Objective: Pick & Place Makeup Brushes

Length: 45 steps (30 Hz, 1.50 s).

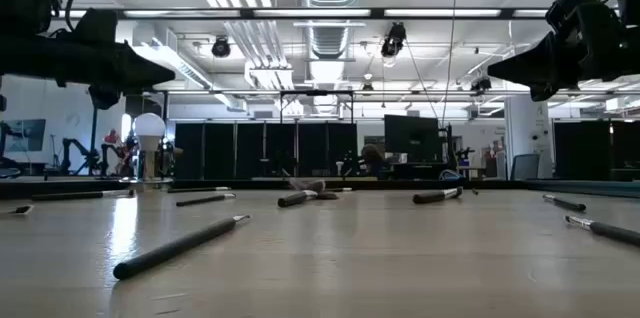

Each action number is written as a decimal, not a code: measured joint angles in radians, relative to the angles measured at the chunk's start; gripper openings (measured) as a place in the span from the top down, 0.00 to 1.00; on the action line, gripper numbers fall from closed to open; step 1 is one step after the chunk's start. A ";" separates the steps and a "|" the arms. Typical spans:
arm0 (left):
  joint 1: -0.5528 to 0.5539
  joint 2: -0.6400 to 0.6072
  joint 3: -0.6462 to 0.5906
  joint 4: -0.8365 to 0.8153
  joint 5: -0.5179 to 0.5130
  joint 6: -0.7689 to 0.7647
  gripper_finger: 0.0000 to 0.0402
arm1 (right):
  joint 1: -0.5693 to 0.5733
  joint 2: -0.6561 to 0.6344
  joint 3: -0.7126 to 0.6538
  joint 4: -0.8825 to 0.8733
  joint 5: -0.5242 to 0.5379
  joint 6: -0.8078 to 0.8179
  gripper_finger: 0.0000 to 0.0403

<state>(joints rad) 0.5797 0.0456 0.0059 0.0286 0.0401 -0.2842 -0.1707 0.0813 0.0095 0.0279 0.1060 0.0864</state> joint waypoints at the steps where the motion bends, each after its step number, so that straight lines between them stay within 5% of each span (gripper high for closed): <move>1: 0.000 0.000 0.000 0.000 0.000 0.000 1.00 | 0.000 0.000 0.000 0.000 0.000 0.000 0.98; 45: 0.001 0.000 0.000 0.000 0.000 0.041 1.00 | 0.000 0.000 0.000 0.000 0.000 0.000 0.98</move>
<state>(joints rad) 0.5804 0.0457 0.0059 0.0285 0.0399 -0.2434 -0.1707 0.0811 0.0094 0.0277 0.1060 0.0864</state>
